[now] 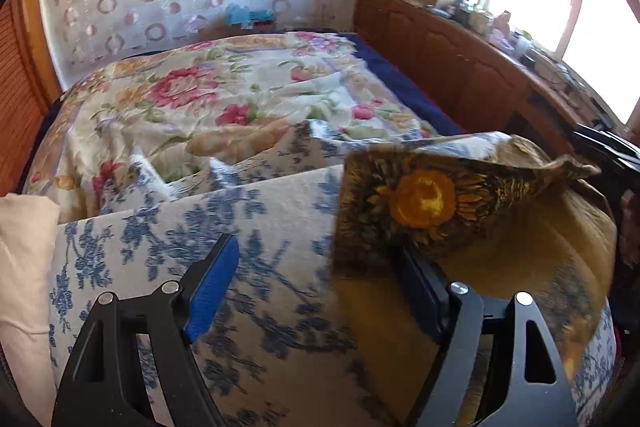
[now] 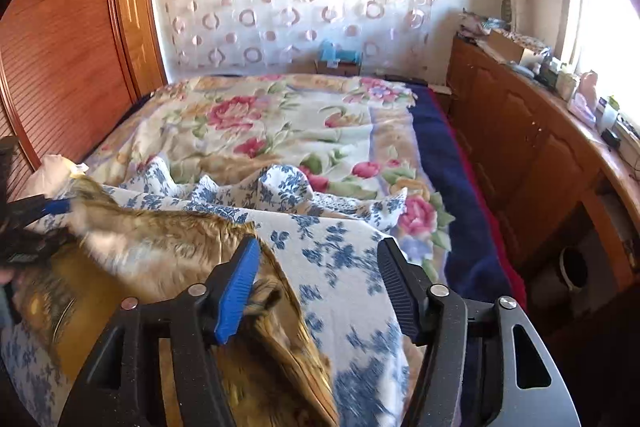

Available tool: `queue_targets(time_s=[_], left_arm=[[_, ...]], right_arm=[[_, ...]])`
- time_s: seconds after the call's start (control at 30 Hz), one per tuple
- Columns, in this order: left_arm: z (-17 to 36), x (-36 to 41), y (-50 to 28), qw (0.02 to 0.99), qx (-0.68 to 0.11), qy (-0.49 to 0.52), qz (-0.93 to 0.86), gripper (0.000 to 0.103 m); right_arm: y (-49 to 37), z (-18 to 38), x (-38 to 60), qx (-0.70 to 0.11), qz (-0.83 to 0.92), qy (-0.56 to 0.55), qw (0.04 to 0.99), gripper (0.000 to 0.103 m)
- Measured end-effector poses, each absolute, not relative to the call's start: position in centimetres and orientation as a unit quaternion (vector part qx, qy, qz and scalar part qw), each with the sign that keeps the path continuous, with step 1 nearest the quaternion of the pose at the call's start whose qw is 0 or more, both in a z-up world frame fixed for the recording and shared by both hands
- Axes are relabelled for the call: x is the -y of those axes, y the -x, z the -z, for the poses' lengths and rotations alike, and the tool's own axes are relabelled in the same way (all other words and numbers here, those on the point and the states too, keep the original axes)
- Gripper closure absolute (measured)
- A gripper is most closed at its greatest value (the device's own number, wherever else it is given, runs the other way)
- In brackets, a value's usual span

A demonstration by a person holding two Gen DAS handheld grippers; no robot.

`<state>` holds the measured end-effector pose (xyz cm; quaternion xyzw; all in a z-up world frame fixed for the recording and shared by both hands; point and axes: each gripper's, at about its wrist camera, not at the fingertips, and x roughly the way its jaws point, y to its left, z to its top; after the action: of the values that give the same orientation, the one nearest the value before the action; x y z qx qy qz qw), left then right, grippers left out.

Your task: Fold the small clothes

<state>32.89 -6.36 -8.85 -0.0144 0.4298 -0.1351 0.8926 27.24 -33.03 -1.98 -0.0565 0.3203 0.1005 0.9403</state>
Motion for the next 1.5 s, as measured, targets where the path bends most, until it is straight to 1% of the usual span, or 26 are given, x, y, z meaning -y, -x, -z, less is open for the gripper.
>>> queue_targets(time_s=[0.07, 0.13, 0.23, 0.43, 0.57, 0.77, 0.9, 0.97, 1.03, 1.07, 1.13, 1.17, 1.2, 1.23, 1.27, 1.33, 1.43, 1.47, 1.5], left_arm=[[9.4, 5.5, -33.3, 0.892, -0.434, 0.022, 0.123, 0.023], [9.8, 5.1, -33.5, 0.89, -0.439, 0.025, 0.119, 0.023], [9.9, 5.0, -33.2, 0.889, -0.44, 0.027, 0.124, 0.023], [8.6, 4.9, -31.4, 0.889, -0.429, 0.047, 0.155, 0.023], [8.4, 5.4, -29.8, 0.878, -0.439, 0.045, 0.184, 0.023], [9.6, 6.0, -28.7, 0.856, -0.468, 0.074, 0.208, 0.023], [9.8, 6.1, -28.2, 0.856, -0.466, 0.088, 0.206, 0.023], [9.8, 6.1, -27.9, 0.854, -0.467, 0.096, 0.207, 0.026], [9.8, 6.2, -27.5, 0.848, -0.471, 0.109, 0.219, 0.037], [9.9, 6.3, -27.2, 0.845, -0.473, 0.115, 0.224, 0.039], [9.9, 6.4, -26.8, 0.839, -0.476, 0.124, 0.232, 0.048], [9.9, 6.4, -26.7, 0.836, -0.478, 0.13, 0.236, 0.05], [10.0, 6.3, -26.6, 0.832, -0.48, 0.14, 0.239, 0.052], [10.1, 6.3, -26.4, 0.829, -0.481, 0.148, 0.243, 0.054], [10.1, 6.2, -26.3, 0.827, -0.482, 0.154, 0.245, 0.054], [10.1, 6.2, -25.9, 0.827, -0.481, 0.16, 0.244, 0.054], [10.0, 6.3, -25.5, 0.827, -0.483, 0.161, 0.241, 0.054], [9.9, 6.5, -25.4, 0.826, -0.483, 0.161, 0.242, 0.056], [10.0, 6.6, -25.3, 0.823, -0.484, 0.164, 0.251, 0.068]], right_arm=[[-24.7, 2.1, 33.5, -0.31, -0.104, 0.056, 0.943, 0.033], [-23.1, 2.6, 33.8, -0.306, -0.115, 0.055, 0.944, 0.026], [-21.5, 3.5, 33.6, -0.309, -0.134, 0.046, 0.94, 0.021], [-23.5, 6.9, 33.4, -0.365, -0.139, 0.036, 0.92, 0.021], [-25.3, 8.6, 34.0, -0.404, -0.141, 0.0, 0.904, 0.021], [-26.3, 8.8, 34.1, -0.424, -0.166, -0.021, 0.89, 0.021], [-27.0, 9.0, 34.4, -0.428, -0.17, -0.017, 0.888, 0.022], [-27.1, 8.8, 34.5, -0.429, -0.17, -0.016, 0.887, 0.026], [-27.4, 8.6, 34.5, -0.43, -0.179, -0.018, 0.885, 0.037], [-27.1, 8.5, 34.4, -0.431, -0.183, -0.016, 0.884, 0.04], [-27.3, 8.7, 34.4, -0.433, -0.192, -0.017, 0.881, 0.051], [-27.4, 8.9, 34.4, -0.434, -0.198, -0.018, 0.878, 0.056], [-27.5, 9.0, 34.4, -0.437, -0.21, -0.021, 0.875, 0.064], [-27.4, 9.1, 34.3, -0.436, -0.211, -0.018, 0.875, 0.07], [-27.3, 9.2, 34.3, -0.434, -0.214, -0.013, 0.875, 0.074], [-27.1, 9.0, 34.3, -0.428, -0.218, -0.001, 0.877, 0.085], [-26.5, 8.8, 34.3, -0.414, -0.212, 0.012, 0.885, 0.089], [-26.2, 8.8, 34.2, -0.409, -0.209, 0.015, 0.888, 0.089], [-25.9, 8.8, 34.2, -0.403, -0.206, 0.017, 0.892, 0.09]])
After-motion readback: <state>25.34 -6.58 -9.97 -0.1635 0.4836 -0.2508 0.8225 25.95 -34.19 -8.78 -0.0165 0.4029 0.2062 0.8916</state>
